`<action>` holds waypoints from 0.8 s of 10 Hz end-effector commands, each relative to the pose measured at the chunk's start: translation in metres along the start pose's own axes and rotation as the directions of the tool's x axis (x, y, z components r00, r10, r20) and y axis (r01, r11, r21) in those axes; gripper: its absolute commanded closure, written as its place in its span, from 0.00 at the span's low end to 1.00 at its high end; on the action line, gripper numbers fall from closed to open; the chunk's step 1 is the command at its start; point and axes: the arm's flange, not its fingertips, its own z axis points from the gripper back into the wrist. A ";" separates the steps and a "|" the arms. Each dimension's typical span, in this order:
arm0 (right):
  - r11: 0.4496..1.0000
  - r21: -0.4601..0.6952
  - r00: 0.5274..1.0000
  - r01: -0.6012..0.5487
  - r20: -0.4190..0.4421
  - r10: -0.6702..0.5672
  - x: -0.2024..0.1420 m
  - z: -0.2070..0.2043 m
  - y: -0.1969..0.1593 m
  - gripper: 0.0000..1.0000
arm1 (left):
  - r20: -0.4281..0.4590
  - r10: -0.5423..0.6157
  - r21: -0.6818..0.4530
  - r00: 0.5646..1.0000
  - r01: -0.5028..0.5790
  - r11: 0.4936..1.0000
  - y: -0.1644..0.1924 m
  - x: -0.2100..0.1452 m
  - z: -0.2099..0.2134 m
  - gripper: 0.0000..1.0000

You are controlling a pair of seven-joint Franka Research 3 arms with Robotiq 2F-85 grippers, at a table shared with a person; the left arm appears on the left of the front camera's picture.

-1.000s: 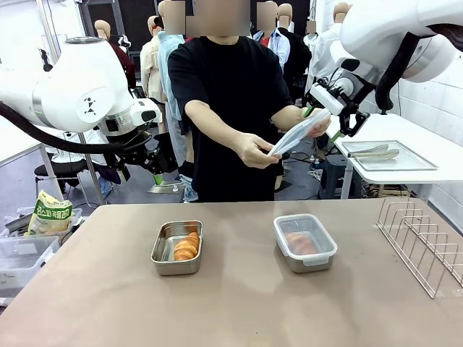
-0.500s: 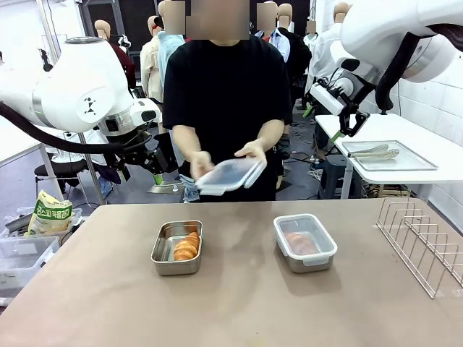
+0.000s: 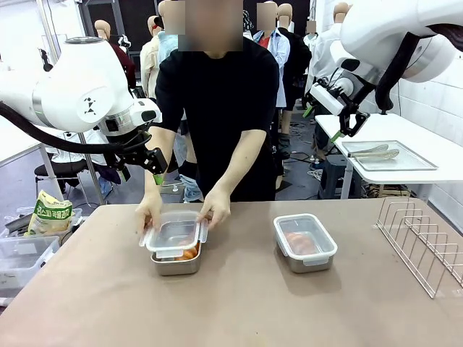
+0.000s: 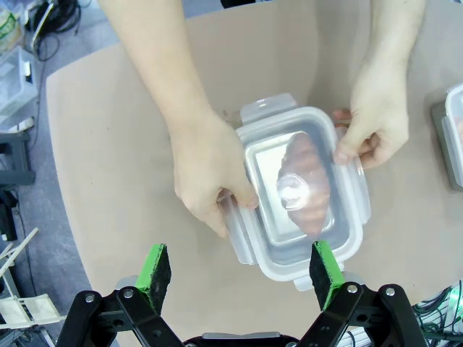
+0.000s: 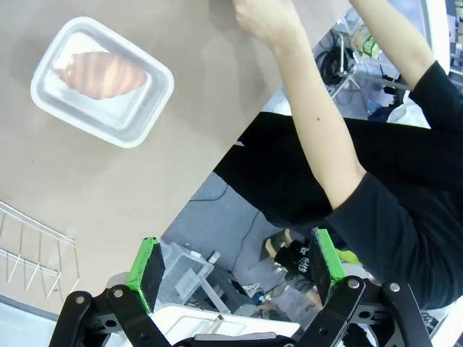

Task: Place the bread in airtight containers.
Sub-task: Release when the human grabs the Airtight Container lid.

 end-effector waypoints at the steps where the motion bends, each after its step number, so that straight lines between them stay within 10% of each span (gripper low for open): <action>1: 1.000 -0.018 1.000 -0.006 0.002 0.006 -0.003 -0.001 0.001 0.00 | 0.000 0.002 0.002 1.000 -0.002 1.000 0.002 0.000 0.001 0.00; 8: 1.000 -0.018 1.000 -0.006 0.002 0.006 -0.003 -0.001 0.001 0.00 | 0.000 0.002 0.002 1.000 -0.002 1.000 0.002 0.000 0.001 0.00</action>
